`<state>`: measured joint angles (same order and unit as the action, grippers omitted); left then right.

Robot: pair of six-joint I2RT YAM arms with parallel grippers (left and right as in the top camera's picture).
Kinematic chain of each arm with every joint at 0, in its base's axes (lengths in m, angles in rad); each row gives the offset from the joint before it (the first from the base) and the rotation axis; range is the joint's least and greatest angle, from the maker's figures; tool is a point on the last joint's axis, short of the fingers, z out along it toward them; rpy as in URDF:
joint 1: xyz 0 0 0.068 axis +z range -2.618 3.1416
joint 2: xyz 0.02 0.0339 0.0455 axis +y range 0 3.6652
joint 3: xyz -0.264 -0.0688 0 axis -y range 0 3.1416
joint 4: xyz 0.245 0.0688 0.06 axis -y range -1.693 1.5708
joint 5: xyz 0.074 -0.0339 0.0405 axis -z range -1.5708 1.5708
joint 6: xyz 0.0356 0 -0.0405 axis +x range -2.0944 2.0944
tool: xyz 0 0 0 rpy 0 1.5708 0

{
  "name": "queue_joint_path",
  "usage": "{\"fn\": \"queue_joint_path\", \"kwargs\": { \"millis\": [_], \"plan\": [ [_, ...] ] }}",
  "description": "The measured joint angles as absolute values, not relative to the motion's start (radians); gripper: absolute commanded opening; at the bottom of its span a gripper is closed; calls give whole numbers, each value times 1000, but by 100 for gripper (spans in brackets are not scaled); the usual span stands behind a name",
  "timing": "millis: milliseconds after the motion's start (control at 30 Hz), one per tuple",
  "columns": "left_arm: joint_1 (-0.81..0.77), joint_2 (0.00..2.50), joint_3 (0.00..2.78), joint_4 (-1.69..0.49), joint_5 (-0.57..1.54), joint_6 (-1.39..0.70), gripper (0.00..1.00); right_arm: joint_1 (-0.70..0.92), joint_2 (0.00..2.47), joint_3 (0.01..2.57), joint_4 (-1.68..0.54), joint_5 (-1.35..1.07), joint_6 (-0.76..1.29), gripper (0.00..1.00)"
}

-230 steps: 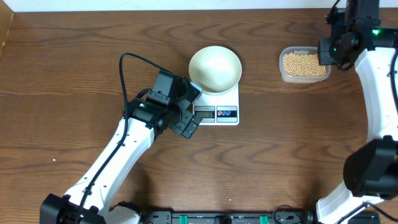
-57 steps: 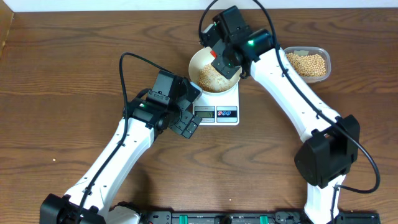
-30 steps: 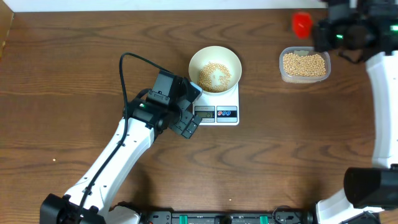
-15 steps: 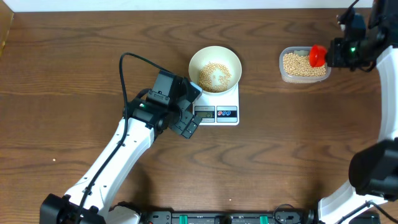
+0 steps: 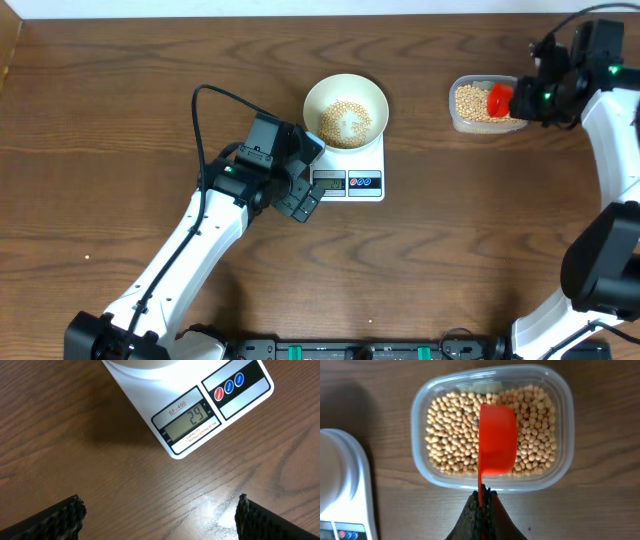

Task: Scoop item into bowl and weigh 50g on scale
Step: 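Carry the empty scoop back right to the soybean tub, then dip the scoop into the soybeans again with the right gripper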

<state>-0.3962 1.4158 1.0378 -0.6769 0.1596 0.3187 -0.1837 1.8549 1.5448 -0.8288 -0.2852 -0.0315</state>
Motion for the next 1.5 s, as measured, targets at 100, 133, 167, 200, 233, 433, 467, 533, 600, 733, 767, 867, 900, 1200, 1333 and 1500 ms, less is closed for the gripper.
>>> {"fn": "queue_joint_path", "kwargs": {
  "millis": [100,133,167,200,233,433,467,533,600,733,767,867,900,1200,1333,1500],
  "plan": [
    [-396,1416,1038,-677,160,319,98,-184,1855,1503,-776,-289,-28,1],
    [-396,1416,1038,-677,160,319,98,-184,1855,1492,-757,-293,-28,1],
    [-396,1416,1038,-677,160,319,98,-184,1855,1482,-741,-299,-28,1],
    [-396,1416,1038,-677,160,319,98,-184,1855,1472,-725,-305,-26,1],
    [-396,1416,1038,-677,160,319,98,-184,1855,1464,-715,-311,-25,1],
    [-396,1416,1038,-677,160,319,98,-175,1855,1416,-657,-360,-7,1],
    [-396,1416,1038,-677,160,319,98,-171,1855,1414,-657,-364,-3,1],
    [-396,1416,1038,-677,160,319,98,-165,1855,1412,-657,-369,5,1],
    [-396,1416,1038,-677,160,319,98,-163,1855,1411,-654,-377,12,1],
    [-396,1416,1038,-677,160,319,98,-165,1855,1410,-648,-397,27,1],
    [-396,1416,1038,-677,160,319,98,-165,1855,1409,-647,-402,32,1],
    [-396,1416,1038,-677,160,319,98,-165,1855,1407,-646,-411,39,1],
    [-396,1416,1038,-677,160,319,98,-165,1855,1407,-646,-412,41,1],
    [-396,1416,1038,-677,160,319,98,-197,1855,1406,-649,-472,42,1],
    [-396,1416,1038,-677,160,319,98,-277,1855,1404,-638,-579,41,1],
    [-396,1416,1038,-677,160,319,98,-368,1855,1403,-635,-677,41,1]
  ]
}}
